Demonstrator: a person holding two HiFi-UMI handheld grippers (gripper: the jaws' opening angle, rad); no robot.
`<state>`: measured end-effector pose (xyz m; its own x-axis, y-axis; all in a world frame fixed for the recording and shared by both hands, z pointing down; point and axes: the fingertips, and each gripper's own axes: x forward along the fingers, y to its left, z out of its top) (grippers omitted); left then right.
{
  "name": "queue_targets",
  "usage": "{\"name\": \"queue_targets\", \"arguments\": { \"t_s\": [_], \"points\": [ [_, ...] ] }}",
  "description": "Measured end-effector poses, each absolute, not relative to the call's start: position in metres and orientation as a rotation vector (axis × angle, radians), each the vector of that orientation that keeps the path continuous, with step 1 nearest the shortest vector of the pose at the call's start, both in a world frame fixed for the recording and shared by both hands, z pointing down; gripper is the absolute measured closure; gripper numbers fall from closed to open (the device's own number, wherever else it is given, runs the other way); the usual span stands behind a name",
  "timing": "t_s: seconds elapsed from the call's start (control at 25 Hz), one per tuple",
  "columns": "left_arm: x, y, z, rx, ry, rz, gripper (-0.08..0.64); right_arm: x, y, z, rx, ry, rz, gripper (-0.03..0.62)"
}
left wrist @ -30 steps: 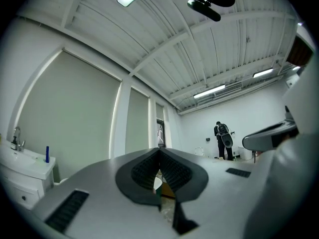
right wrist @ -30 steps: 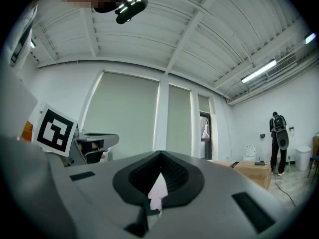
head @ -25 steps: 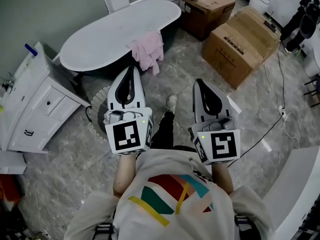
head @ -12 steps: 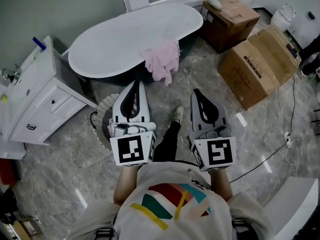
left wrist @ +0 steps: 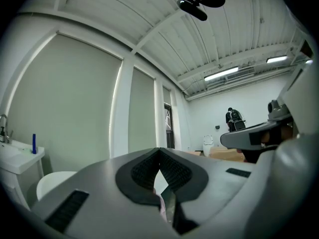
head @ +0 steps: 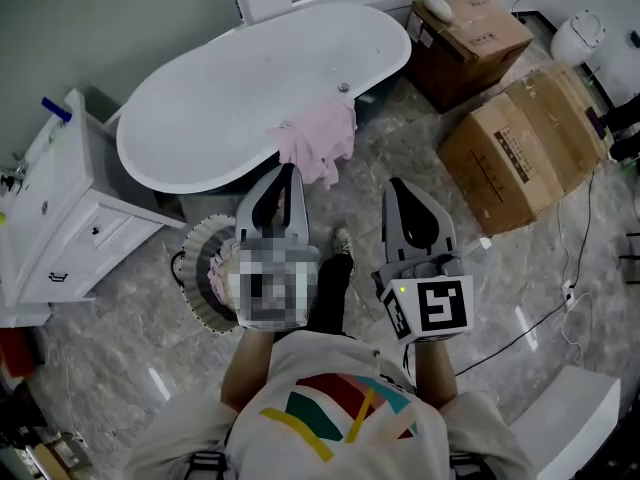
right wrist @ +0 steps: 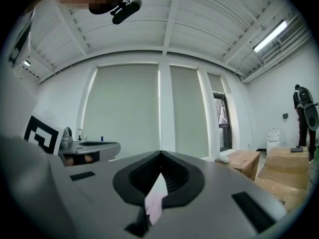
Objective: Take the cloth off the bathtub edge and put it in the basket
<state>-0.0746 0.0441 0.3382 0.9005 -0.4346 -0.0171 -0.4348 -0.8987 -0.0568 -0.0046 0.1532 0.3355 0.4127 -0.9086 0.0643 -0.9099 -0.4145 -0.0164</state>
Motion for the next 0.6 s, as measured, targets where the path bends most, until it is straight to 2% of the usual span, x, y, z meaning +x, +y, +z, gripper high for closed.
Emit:
{"name": "queue_targets", "arguments": {
  "t_s": [0.4, 0.6],
  "points": [
    [0.073, -0.067, 0.296, -3.066, 0.739, 0.035, 0.541, 0.138, 0.02, 0.301, 2.579, -1.788, 0.218, 0.583],
    [0.102, -0.112, 0.289, -3.044, 0.821, 0.023, 0.541, 0.179, -0.017, 0.311, 2.536, -1.831, 0.309, 0.583]
  ]
}}
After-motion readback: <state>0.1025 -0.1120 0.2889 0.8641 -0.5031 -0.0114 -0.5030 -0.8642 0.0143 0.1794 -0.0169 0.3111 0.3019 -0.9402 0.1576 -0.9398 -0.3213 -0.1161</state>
